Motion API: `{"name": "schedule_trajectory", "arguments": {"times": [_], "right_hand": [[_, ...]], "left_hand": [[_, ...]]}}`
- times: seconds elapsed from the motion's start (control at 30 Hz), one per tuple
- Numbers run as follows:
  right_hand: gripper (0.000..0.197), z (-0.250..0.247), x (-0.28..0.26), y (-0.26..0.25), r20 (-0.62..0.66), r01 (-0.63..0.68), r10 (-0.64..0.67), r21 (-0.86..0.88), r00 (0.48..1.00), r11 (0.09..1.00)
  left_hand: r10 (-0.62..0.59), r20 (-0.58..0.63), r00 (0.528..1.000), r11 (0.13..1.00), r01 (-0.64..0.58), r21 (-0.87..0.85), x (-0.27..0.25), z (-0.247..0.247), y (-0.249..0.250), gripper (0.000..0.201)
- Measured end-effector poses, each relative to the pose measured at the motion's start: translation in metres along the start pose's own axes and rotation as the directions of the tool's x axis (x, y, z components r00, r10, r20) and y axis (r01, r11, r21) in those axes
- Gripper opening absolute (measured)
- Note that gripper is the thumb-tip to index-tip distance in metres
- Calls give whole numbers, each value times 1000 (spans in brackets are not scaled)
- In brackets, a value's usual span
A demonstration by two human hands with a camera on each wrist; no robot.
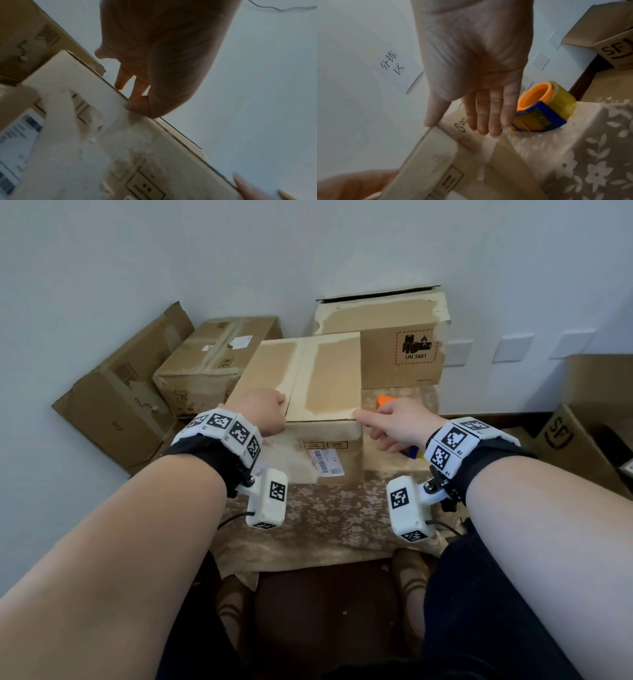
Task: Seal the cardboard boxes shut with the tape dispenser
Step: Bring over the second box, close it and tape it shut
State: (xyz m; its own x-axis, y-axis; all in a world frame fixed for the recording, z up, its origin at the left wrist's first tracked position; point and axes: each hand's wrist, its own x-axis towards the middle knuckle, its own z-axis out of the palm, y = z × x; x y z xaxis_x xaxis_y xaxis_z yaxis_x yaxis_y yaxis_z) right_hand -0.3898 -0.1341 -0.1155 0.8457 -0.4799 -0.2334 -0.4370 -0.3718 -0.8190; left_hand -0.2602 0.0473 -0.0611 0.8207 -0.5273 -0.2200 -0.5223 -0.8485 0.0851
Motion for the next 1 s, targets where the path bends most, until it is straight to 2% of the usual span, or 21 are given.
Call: {"name": "schedule_trajectory", "arguments": {"times": [0.1, 0.17, 0.23, 0.3, 0.33, 0.4, 0.5, 0.63, 0.77, 0.8, 0.87, 0.93, 1.0], "right_hand": [[57, -4, 10, 12, -91, -66, 65, -6, 994, 998], [55, -12, 15, 21, -146, -99, 82, -113, 986, 989], [42, -17, 18, 27, -138, -118, 76, -331, 988, 936], [32, -20, 19, 31, -119, -139, 91, -503, 989, 853], [34, -21, 20, 33, -98, -135, 98, -546, 990, 827], [50, -21, 23, 34, -40, -93, 85, -586, 996, 805], [50, -16, 35, 46, -20, -99, 106, -569, 994, 817], [41, -5, 47, 64, -158, -191, 132, -463, 979, 865], [57, -2, 59, 65, -68, -337, 355, -520, 932, 785], [50, -3, 60, 65, -62, -321, 342, -532, 938, 784], [29, -5, 60, 64, -92, -230, 213, -524, 973, 820], [40, -7, 56, 62, -171, -187, 131, -373, 976, 909], [19, -12, 50, 54, -245, -206, 150, -221, 958, 953]], "left_hand": [[142, -4, 990, 980, -141, -138, -1, -1, 14, 64], [255, -2, 967, 941, -249, -228, 0, 3, 26, 71], [331, 34, 943, 930, -320, -181, 8, 12, 34, 81], [348, 47, 936, 936, -344, -71, 18, 21, 40, 89], [345, 39, 938, 938, -344, -32, 23, 25, 42, 90], [347, 20, 938, 937, -347, 33, 28, 30, 45, 91], [346, 19, 938, 933, -347, 100, 30, 35, 47, 93], [323, 36, 946, 939, -325, 110, 31, 36, 50, 92], [313, 51, 948, 943, -317, 105, 30, 34, 51, 92], [314, 51, 948, 943, -317, 104, 31, 35, 51, 92], [316, 47, 948, 942, -319, 101, 32, 36, 51, 92], [314, 43, 948, 943, -317, 98, 32, 36, 51, 92], [306, 46, 951, 947, -309, 87, 31, 37, 51, 93]]}}
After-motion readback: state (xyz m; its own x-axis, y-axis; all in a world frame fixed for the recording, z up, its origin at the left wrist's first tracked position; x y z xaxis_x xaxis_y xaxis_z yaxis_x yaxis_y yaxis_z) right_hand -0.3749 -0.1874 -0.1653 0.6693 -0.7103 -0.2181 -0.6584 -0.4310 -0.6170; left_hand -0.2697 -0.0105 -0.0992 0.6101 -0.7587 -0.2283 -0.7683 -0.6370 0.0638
